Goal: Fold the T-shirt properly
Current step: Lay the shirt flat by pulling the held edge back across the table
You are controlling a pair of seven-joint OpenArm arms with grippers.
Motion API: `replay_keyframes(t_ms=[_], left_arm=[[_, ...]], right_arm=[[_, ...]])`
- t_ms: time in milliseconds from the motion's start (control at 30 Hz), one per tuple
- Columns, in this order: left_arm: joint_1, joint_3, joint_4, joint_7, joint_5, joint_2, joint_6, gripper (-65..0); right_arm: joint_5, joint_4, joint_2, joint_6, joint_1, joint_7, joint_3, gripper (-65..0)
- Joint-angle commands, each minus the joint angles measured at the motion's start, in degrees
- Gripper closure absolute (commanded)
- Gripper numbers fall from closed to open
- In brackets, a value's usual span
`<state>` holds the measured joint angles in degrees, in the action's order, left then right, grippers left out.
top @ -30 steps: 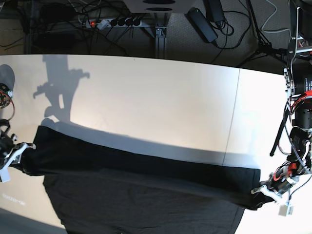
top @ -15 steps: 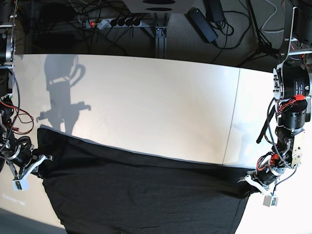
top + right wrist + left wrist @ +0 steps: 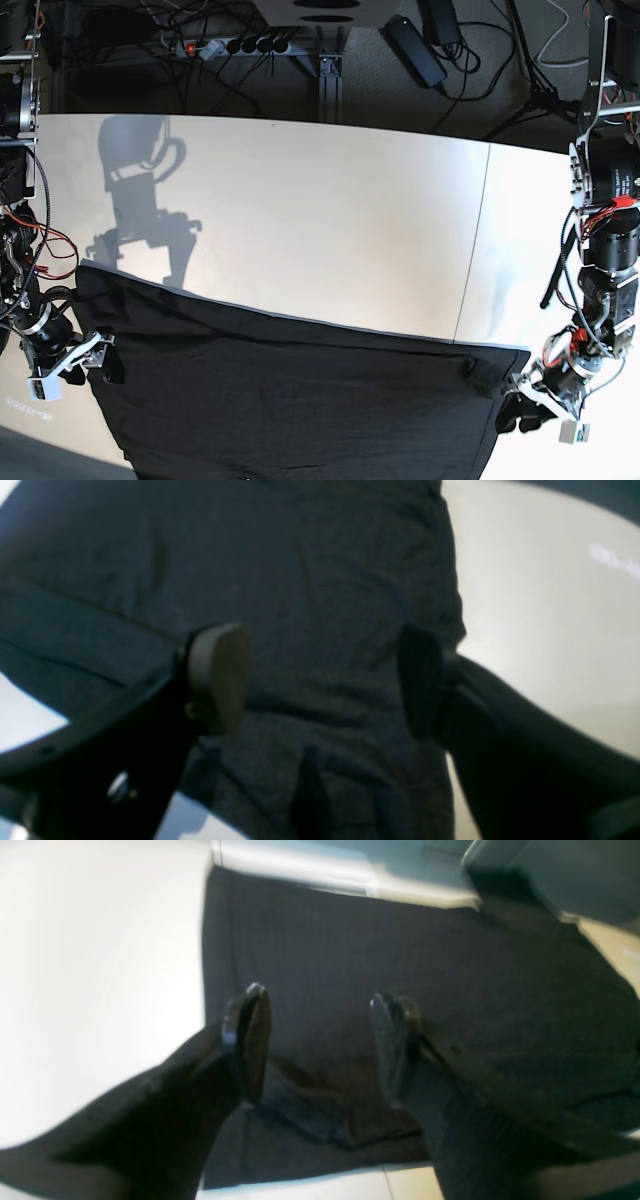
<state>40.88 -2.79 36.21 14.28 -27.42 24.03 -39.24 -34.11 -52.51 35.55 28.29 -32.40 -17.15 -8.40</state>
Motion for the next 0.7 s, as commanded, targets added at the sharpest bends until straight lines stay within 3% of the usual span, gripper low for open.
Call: replay_keyframes(t_ms=[0,100,133,200,267,300,400,567,667], left_arm=[[2.3,0.2,2.2,-0.3,-1.8,0.8,-0.8,-35.6],[2.4,0.1,2.9,1.8,-2.3,0.1,-0.8,-34.5],[2.4,0.1,2.4,2.1,-2.0,-0.5,0.7,-31.7],[2.2,0.1,1.0,2.0,0.1,-1.7,4.9,-18.3],[2.1,0.1,-0.9,1.5,1.9,-3.0,5.6,-4.9],[2.2,0.1,-1.8,1.4,2.6,-3.6,5.6,0.0],[2.3,-1.6,-4.5,1.0,6.0,-5.2,5.7,0.0],[2.3,-7.4,-10.1,-1.0,10.9,-7.2,13.2,0.0],[2.3,-10.5,-12.3,-0.7,11.5,-7.9,13.5,0.0]], right_arm=[[-1.1,-1.0,1.2,2.8,-2.1,1.3,0.7,-44.5],[-0.5,-1.0,-0.3,2.8,-2.2,1.3,0.7,-44.2],[0.6,-0.9,-1.0,2.8,-2.2,1.3,0.7,-42.1],[4.0,-0.5,-2.8,2.8,-2.2,1.3,0.7,-27.8],[7.7,0.3,-4.4,2.8,-2.2,1.2,0.7,-3.3],[9.3,0.8,-5.1,2.8,-2.2,1.0,0.7,0.0],[12.4,3.4,-6.7,2.6,-2.2,0.2,0.7,0.0],[14.2,10.1,-7.3,1.9,-2.2,0.5,0.7,0.0],[14.2,13.4,-7.3,2.0,-2.0,-0.5,0.7,0.0]])
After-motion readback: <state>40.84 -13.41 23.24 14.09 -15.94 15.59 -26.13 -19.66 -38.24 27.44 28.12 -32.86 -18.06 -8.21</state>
